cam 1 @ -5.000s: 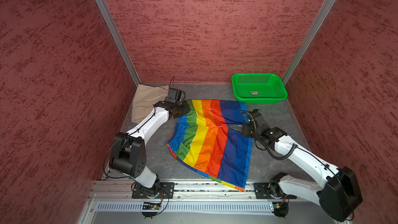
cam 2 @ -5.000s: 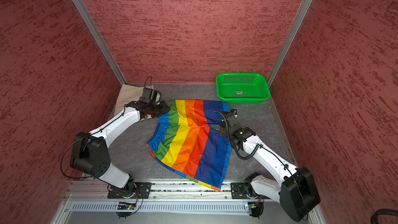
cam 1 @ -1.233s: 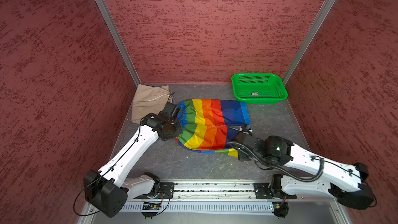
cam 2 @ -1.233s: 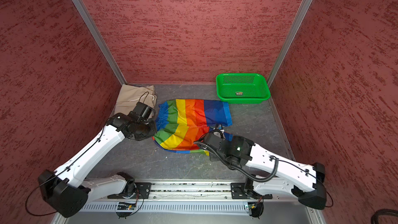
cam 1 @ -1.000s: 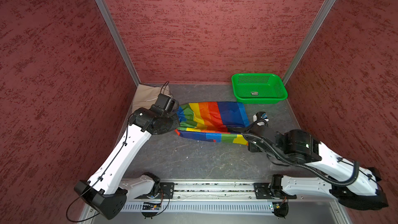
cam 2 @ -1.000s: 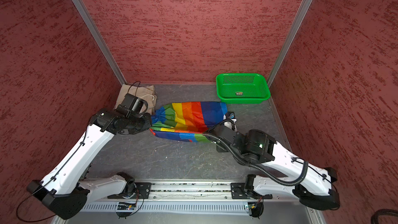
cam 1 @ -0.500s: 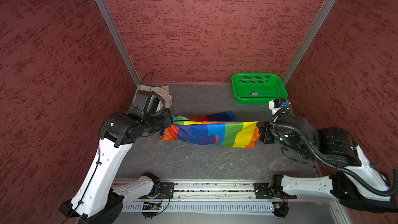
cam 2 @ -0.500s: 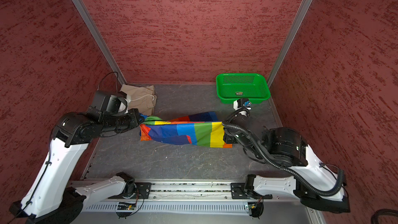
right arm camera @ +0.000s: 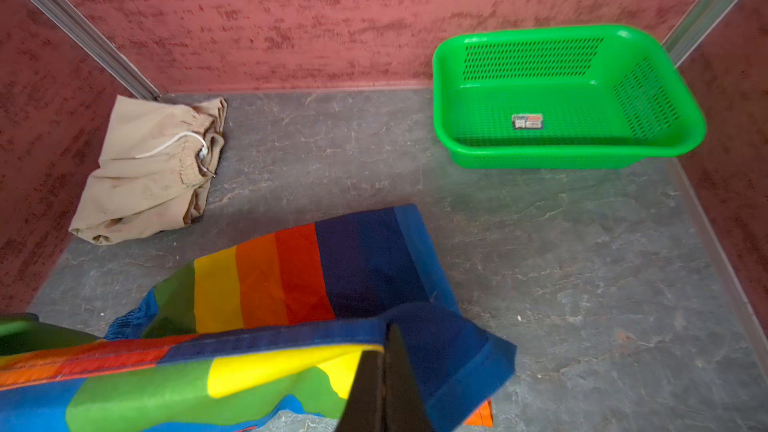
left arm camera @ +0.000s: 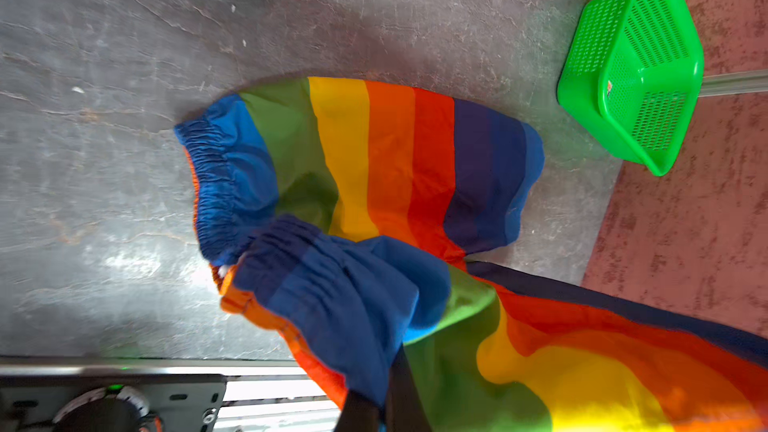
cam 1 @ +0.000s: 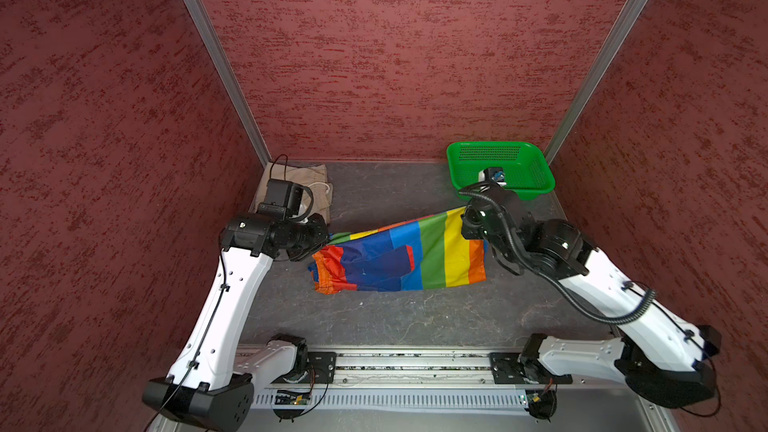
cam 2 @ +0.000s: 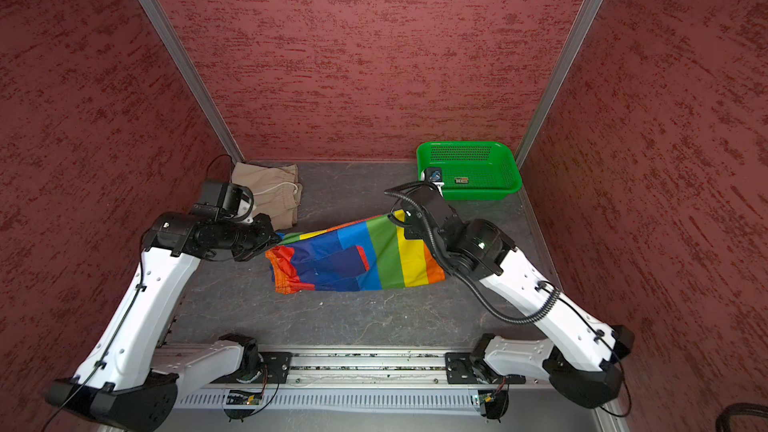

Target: Fold and stack the shorts

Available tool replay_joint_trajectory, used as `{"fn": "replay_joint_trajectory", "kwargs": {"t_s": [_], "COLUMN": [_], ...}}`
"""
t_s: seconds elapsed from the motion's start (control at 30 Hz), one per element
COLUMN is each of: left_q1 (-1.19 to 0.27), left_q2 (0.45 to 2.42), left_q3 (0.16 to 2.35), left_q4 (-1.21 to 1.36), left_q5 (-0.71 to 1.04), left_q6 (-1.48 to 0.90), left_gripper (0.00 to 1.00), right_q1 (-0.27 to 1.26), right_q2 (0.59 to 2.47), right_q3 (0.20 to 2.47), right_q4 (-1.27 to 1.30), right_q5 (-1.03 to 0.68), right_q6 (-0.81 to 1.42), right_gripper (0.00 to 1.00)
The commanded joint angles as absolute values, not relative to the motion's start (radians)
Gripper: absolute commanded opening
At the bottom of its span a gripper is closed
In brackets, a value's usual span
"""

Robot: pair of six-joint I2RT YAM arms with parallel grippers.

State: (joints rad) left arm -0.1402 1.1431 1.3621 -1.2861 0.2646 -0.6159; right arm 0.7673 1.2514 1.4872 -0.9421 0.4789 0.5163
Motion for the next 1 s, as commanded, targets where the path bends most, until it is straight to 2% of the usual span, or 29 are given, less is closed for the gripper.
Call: {"fn": "replay_joint_trajectory", "kwargs": {"t_s": [0.0, 0.13, 0.3, 0.37, 0.43, 0.6, 0.73, 0.97], "left_q1": [-0.084, -0.044, 0.007, 0.021, 0.029, 0.034, 0.035, 0.008], "left_q2": [1.213, 1.334, 1.483, 1.539, 1.582, 1.652, 1.675, 1.593], "left_q3": [1.336, 1.315, 1.293, 1.302, 1.309, 1.344, 1.371, 1.389], "left_q4": [-1.216, -1.158, -1.098, -1.093, -1.081, -1.091, -1.109, -1.229], "left_q5": [0.269, 0.256, 0.247, 0.219, 0.205, 0.183, 0.202, 0.220], "left_q6": [-0.562, -0.554, -0.569, -0.576, -0.585, -0.605, -0.598, -0.589], "left_gripper": [0.02, 0.02, 0.02, 0.05, 0.12, 0.14, 0.00, 0.00], "right_q1": [0.615, 0.503, 0.444, 0.430, 0.422, 0.408, 0.405, 0.387], "right_q2": [1.336, 1.509, 1.746, 1.836, 1.918, 2.095, 2.161, 2.092], "right_q3": [1.461, 1.467, 1.545, 1.588, 1.630, 1.733, 1.786, 1.768], "right_q4": [-0.758, -0.658, -0.574, -0.558, -0.546, -0.526, -0.498, -0.483], "right_q5": [0.330, 0.182, 0.080, 0.054, 0.030, 0.000, -0.012, 0.029], "right_q6": [0.419, 0.374, 0.333, 0.324, 0.314, 0.289, 0.288, 0.275], "right_gripper": [0.00, 0.00, 0.00, 0.00, 0.00, 0.00, 0.00, 0.00]}}
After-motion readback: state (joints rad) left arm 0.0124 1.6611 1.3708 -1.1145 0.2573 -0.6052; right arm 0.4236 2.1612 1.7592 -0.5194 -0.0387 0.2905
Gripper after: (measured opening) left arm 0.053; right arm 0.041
